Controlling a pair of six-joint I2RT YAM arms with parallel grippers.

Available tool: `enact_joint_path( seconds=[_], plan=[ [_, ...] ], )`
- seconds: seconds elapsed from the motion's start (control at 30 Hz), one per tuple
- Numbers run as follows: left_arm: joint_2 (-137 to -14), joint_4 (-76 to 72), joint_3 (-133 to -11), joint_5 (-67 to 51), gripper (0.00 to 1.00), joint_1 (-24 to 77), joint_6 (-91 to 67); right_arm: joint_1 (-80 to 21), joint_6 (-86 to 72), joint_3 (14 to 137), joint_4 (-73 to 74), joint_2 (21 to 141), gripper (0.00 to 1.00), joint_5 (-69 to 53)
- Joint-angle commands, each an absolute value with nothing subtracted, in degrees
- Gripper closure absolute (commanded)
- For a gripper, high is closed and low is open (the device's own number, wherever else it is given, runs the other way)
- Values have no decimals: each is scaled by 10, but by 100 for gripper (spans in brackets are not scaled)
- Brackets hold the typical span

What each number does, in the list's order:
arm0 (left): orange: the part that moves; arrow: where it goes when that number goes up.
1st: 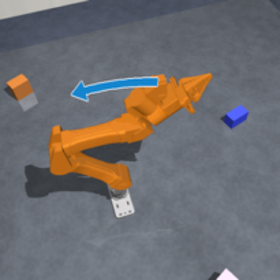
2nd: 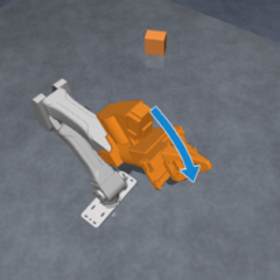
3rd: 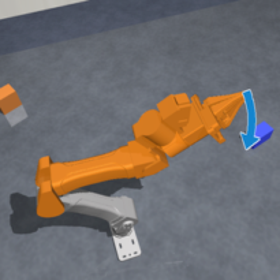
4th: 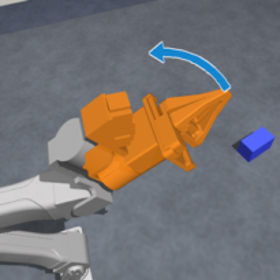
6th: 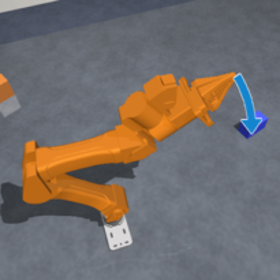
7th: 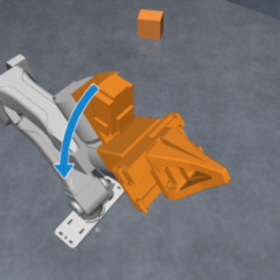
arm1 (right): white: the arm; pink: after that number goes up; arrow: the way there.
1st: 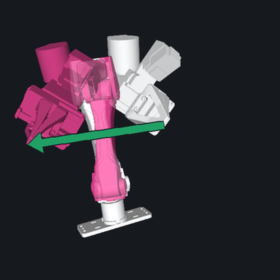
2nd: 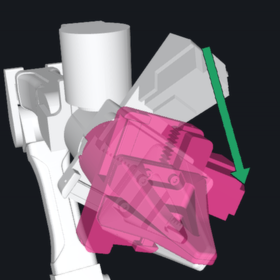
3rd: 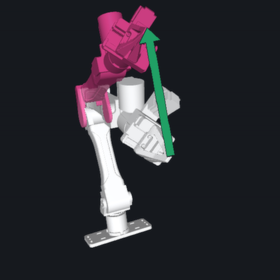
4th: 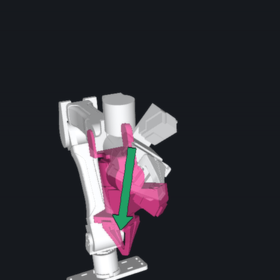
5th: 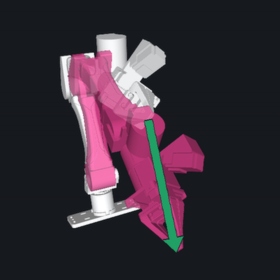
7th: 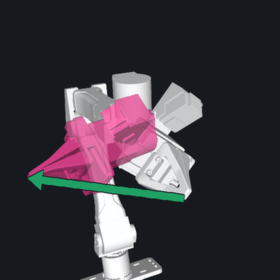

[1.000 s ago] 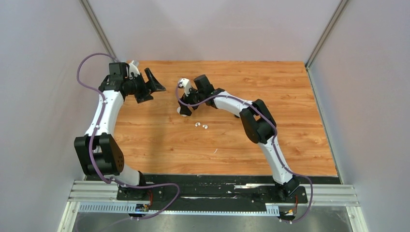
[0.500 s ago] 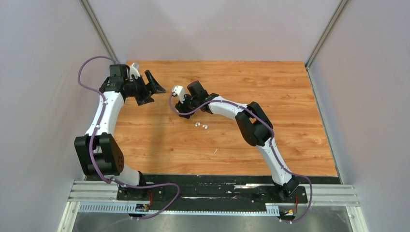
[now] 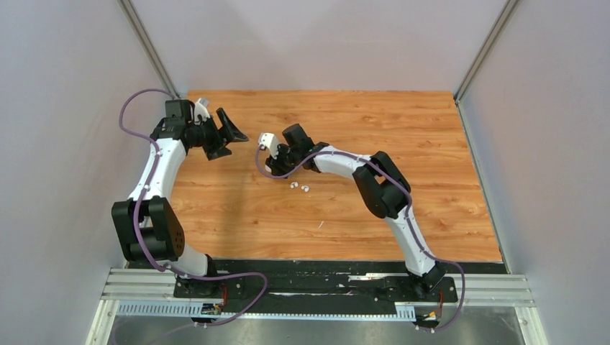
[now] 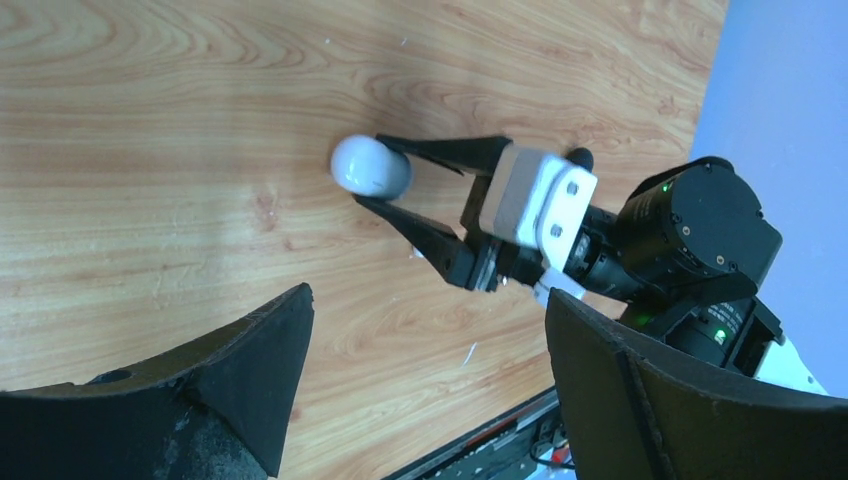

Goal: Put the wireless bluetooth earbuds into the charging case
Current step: Pick up the charging case from the center of the board, then pass from the right arm to the left

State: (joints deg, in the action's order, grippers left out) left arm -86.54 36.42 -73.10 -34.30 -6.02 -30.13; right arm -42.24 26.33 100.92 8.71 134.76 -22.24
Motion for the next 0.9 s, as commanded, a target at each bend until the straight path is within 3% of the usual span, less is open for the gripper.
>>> enact_joint_path(
  seconds=[0.0,0.13,0.3,0.43,0.6,0.87],
  plan=[
    [-872,302,-726,-369,9,-63,-293,-393,329,951,107,1244,93,-269],
    [-884,154,-706,-460,11,-50,-269,-352,379,840,17,1092,100,-337],
    [-882,-80,-701,-593,14,-11,-302,-322,456,777,-31,958,100,-359],
    [-906,-295,-730,-635,18,50,-353,-316,509,749,-50,894,100,-352],
    [-961,-394,-788,-685,29,110,-414,-320,507,737,-88,864,100,-328],
    [-976,-447,-795,-734,31,133,-450,-346,503,771,-80,877,100,-265]
  ],
)
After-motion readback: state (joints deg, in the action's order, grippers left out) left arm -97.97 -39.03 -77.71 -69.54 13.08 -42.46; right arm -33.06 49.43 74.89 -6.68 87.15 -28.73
